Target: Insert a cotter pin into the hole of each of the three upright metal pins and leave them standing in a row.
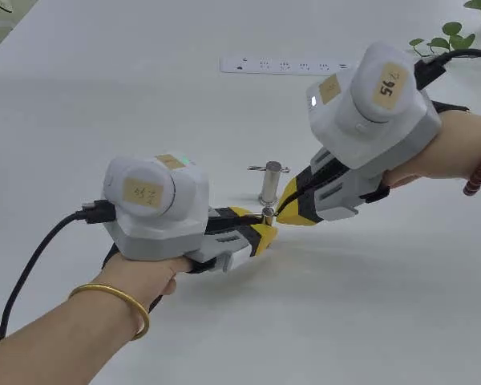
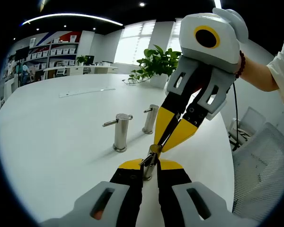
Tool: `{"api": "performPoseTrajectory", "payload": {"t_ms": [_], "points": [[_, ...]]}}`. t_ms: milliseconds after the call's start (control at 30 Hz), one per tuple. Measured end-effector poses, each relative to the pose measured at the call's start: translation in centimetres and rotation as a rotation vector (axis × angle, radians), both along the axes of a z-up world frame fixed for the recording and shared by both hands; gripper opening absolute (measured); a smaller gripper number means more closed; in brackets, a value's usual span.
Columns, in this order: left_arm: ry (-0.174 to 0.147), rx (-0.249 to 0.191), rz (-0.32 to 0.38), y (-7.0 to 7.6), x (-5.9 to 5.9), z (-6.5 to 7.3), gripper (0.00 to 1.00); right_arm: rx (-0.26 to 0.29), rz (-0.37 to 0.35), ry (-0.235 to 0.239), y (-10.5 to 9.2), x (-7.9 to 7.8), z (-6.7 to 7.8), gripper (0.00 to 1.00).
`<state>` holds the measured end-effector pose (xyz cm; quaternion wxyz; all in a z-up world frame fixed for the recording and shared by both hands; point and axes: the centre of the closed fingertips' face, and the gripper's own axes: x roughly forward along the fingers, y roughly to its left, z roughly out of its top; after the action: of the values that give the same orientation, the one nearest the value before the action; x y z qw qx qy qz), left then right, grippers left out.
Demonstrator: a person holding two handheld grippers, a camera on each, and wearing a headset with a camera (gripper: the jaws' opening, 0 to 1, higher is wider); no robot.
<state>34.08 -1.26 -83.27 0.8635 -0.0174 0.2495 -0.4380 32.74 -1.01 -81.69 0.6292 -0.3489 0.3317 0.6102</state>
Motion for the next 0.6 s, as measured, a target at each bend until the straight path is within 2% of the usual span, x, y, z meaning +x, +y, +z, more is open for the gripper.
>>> {"api": "performPoseTrajectory", "payload": {"t_ms": [367, 600], "points": [[-0.005, 0.010, 0.001, 0.02, -0.07, 0.06, 0.09, 0.004, -0.034, 0.008, -0.08, 0.07, -0.18, 0.09], [-0.013, 0.012, 0.005, 0.21, 0.07, 0.29, 0.13, 0.014, -0.052, 0.020, -0.15, -0.10, -0.13, 0.11]]}}
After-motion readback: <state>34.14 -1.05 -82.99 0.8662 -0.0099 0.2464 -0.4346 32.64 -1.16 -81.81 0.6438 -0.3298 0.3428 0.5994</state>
